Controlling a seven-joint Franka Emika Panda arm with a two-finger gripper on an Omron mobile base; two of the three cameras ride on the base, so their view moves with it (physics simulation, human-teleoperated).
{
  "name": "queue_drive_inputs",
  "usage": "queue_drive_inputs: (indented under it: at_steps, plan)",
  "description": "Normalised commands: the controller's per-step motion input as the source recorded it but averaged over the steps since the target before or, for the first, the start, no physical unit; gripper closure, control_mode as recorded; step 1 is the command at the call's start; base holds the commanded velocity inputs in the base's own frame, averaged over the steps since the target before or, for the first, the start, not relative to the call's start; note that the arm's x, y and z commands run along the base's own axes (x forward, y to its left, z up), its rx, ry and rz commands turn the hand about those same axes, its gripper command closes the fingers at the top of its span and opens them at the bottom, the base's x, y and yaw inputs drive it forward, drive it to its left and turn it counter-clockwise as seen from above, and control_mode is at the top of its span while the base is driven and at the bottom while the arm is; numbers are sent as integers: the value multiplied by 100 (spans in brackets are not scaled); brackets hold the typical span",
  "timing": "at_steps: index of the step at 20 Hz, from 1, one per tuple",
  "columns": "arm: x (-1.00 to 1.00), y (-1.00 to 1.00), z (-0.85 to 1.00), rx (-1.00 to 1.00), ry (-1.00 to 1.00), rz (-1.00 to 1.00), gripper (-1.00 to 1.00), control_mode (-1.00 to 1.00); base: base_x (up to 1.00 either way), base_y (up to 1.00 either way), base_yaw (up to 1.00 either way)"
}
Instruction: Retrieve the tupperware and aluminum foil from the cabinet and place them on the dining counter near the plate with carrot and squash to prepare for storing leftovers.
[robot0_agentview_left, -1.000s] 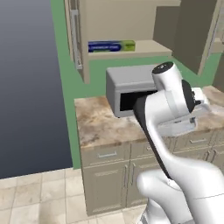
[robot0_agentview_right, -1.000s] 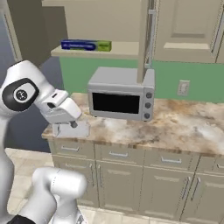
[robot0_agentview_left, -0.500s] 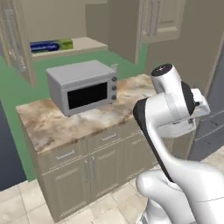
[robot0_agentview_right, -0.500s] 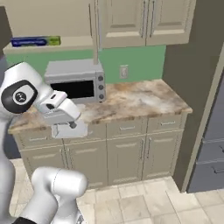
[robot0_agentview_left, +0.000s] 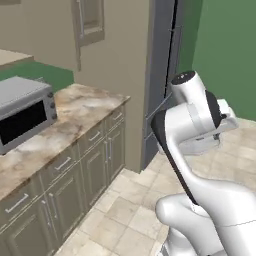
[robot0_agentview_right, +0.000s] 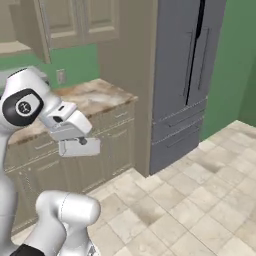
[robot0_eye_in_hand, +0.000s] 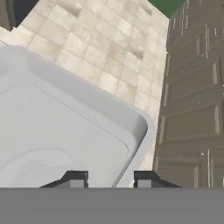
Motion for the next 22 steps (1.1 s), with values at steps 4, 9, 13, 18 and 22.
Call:
queue_drive_inputs:
  at_steps: [4,9,13,18,22]
  plan:
    - [0,0,0,0,0,0,100,100,-63,8,-82]
    - [0,0,0,0,0,0,100,100,-52,0,-76]
    - [0,0,0,0,0,0,100,100,-2,-29,-66]
    - [0,0,0,0,0,0,100,100,0,-46,-66]
    - [0,0,0,0,0,0,100,100,-2,-43,-69]
